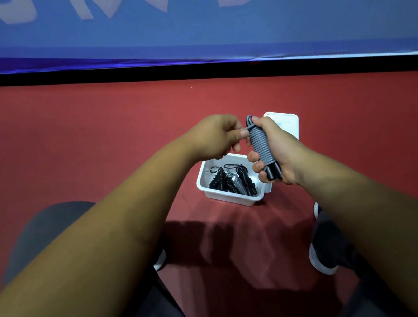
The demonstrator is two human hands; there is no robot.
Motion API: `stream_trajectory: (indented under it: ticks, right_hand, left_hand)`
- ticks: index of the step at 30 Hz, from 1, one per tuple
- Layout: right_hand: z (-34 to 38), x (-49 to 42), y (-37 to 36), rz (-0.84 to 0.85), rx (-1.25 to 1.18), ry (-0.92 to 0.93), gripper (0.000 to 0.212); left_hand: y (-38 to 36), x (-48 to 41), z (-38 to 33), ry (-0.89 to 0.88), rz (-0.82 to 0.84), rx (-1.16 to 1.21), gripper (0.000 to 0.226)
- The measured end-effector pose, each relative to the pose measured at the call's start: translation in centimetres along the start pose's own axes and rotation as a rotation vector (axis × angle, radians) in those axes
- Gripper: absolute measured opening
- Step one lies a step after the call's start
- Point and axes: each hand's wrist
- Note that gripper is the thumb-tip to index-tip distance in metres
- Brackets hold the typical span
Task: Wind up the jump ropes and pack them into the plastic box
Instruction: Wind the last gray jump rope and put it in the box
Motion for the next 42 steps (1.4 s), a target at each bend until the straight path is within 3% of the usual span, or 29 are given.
stream_trajectory:
  ticks: [4,11,13,24,30,35,37,42]
  right_hand:
    - [0.1,-0.1,0.3,-0.013,0.001,0.026,0.052]
    - [0.2,0.4,-0.2,0.032,-0.021,0.068,0.053]
    - [0.3,0.5,-0.3,0.037,-0.036,0.079,0.054]
    - [0.5,1.1,-0.2,0.095,-0.086,0.091,0.053]
    - [0.4,1.2,-0.3,0.097,-0.018,0.125,0.055]
    - [0.3,1.1,-0.3,0.081,0.031,0.122,0.054]
    - [0.2,1.1,-0.2,0.072,0.046,0.123,0.054]
    - [0.3,1.0,-0.1,0.049,0.082,0.137,0.055]
  left_hand:
    - [0.4,0.1,0.3,0.121,0.036,0.296,0.026]
    - [0.5,-0.7,0.6,0.304,-0.091,0.781,0.002]
    - [0.4,-1.0,1.1,0.331,-0.112,0.850,0.007]
    - [0.9,-0.9,2.4,0.164,-0.035,0.539,0.015]
    - [-0.1,-0.4,2.7,0.163,-0.064,0.352,0.024]
    - [-0.3,-0.2,2.5,0.130,-0.065,-0.025,0.038]
    - [-0.3,-0.4,2.6,0.139,-0.058,0.070,0.036]
    - [-0.3,-0.9,2.6,0.244,0.055,0.569,0.021]
Point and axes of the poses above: each hand's wrist, its own x-axis away from the middle knuckle, its own y-axis out of the back of the hand, z = x × y, and after that the axes turned 6 degrees about x, right-handed
